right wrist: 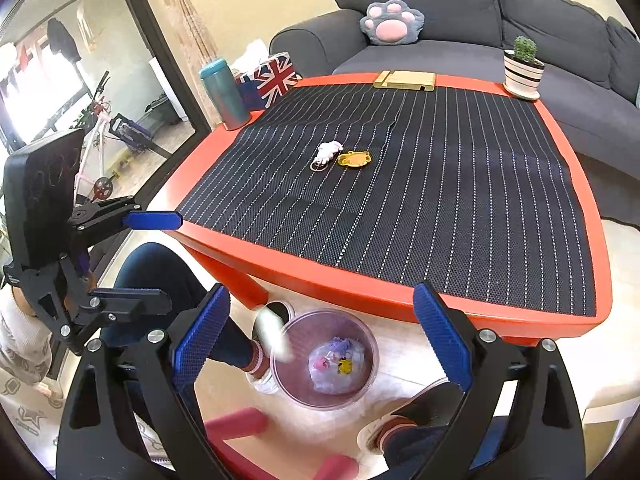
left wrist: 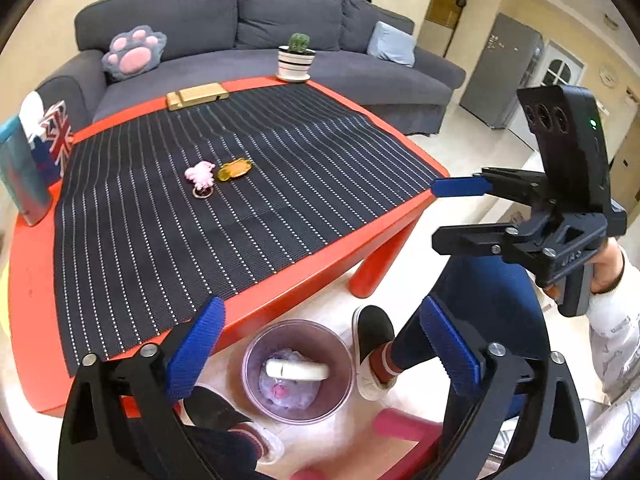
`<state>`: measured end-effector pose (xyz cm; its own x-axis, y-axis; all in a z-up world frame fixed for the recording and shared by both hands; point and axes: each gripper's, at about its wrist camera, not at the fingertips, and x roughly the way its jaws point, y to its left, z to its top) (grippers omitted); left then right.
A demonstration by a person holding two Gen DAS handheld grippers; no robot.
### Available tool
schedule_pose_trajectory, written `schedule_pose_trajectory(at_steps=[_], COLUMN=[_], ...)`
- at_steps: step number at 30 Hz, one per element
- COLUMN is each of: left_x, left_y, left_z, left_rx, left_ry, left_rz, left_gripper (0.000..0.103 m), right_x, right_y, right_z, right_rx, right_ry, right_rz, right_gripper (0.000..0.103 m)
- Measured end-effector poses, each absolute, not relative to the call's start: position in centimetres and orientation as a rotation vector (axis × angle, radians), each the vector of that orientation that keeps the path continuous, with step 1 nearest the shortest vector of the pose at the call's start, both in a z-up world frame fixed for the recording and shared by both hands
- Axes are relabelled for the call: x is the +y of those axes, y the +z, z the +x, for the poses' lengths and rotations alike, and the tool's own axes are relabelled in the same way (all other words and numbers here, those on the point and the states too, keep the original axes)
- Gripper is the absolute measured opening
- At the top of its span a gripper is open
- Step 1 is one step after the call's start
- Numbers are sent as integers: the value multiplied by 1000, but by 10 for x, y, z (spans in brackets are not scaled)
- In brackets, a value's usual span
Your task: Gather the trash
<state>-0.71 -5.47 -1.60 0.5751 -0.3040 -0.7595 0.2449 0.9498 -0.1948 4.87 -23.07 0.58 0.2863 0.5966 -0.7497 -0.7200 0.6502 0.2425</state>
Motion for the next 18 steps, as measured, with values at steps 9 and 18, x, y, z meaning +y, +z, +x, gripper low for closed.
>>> schedule_pose_trajectory(at_steps=[9, 18], left_x=[-48, -41], left_y=[-17, -16], left_z=[-6, -3], left_rx=[905, 885], left_ry=[-289, -259], left_rz=[-92, -104], left_gripper=[95, 95], right_x=[-230, -224], right_y=[2, 5], right_z=[47, 49], right_rx=[935, 932], right_ry=[888, 892], right_rz=[-155, -168], right_gripper=[92, 92])
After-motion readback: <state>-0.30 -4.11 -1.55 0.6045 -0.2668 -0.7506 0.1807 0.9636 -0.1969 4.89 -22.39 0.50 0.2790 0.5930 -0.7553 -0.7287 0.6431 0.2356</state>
